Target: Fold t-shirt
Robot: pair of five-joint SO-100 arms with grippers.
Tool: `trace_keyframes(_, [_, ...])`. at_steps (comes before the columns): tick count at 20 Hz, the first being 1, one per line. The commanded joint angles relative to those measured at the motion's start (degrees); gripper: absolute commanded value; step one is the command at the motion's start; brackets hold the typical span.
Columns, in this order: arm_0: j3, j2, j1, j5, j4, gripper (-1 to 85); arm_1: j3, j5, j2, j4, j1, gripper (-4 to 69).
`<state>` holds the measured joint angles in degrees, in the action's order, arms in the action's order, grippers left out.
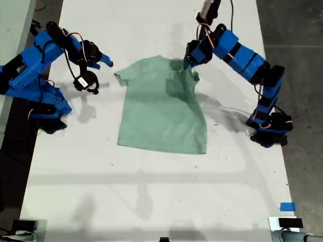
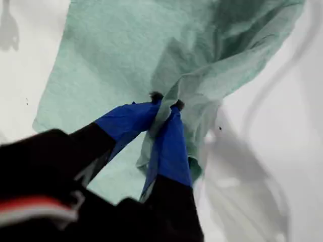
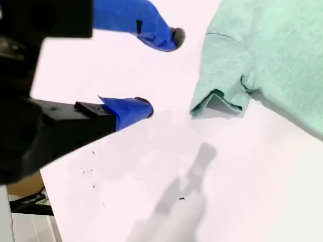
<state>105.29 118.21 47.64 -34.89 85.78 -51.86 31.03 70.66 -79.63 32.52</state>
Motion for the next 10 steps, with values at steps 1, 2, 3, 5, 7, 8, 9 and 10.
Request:
trace_keyframes(1, [-0.26,1.32,-1.05,-0.09,-0.97,21.4,5.89,-2.11,-4.66,5.63,-2.11,-1.2])
trace_keyframes(2, [-0.18,1.32,-1.05,-0.09,-0.97,21.4,6.5,-2.81,-7.29,7.03,-2.55,-1.2])
trace_keyframes(3, [0.0,1.32,-1.14,-0.09,-0.97,21.4,6.94,-3.25,-9.67,8.35,-2.81,-1.2])
trace_keyframes(5, [0.79,1.67,-1.05,-0.09,-1.14,21.4,6.94,-4.13,-13.36,11.6,-3.25,-1.2])
trace_keyframes(7, [1.32,1.67,-0.97,0.0,-1.41,21.5,6.94,-4.83,-16.26,15.21,-3.52,-1.2])
trace_keyframes(8, [1.49,1.67,-0.97,0.0,-1.58,21.5,6.94,-5.01,-17.4,16.96,-3.6,-1.2])
trace_keyframes(9, [1.49,1.67,-0.97,0.09,-1.76,21.6,6.94,-5.27,-18.46,18.54,-3.96,-1.2])
trace_keyframes(10, [1.58,1.58,-0.88,0.09,-1.93,21.9,7.03,-5.45,-19.34,19.51,-4.22,-1.0])
